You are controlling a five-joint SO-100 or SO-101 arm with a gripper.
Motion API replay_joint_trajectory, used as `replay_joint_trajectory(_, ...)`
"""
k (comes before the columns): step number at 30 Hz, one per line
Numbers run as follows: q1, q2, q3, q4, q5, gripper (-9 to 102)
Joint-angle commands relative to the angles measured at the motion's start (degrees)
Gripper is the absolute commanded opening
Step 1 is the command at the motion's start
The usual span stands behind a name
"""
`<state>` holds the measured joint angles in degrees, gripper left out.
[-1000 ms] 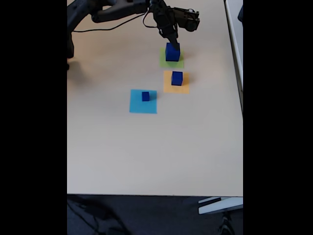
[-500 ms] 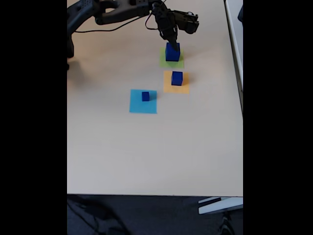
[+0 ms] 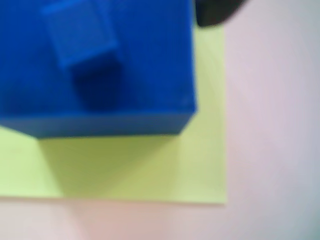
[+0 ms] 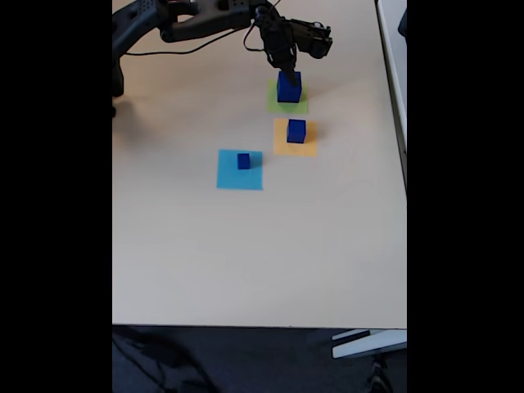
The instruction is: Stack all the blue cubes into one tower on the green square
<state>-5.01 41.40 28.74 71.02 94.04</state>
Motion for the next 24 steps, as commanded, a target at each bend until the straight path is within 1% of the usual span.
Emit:
replay_joint_trajectory(1, 0.44, 1.14, -3.6, -1.23, 0.0, 19)
replay_joint_trajectory(19, 0.7, 0.97, -3.43, -1.41, -0.62, 12)
replay_joint_trajectory(24, 0.7, 1.05, -3.08, -1.41, -0.26, 8)
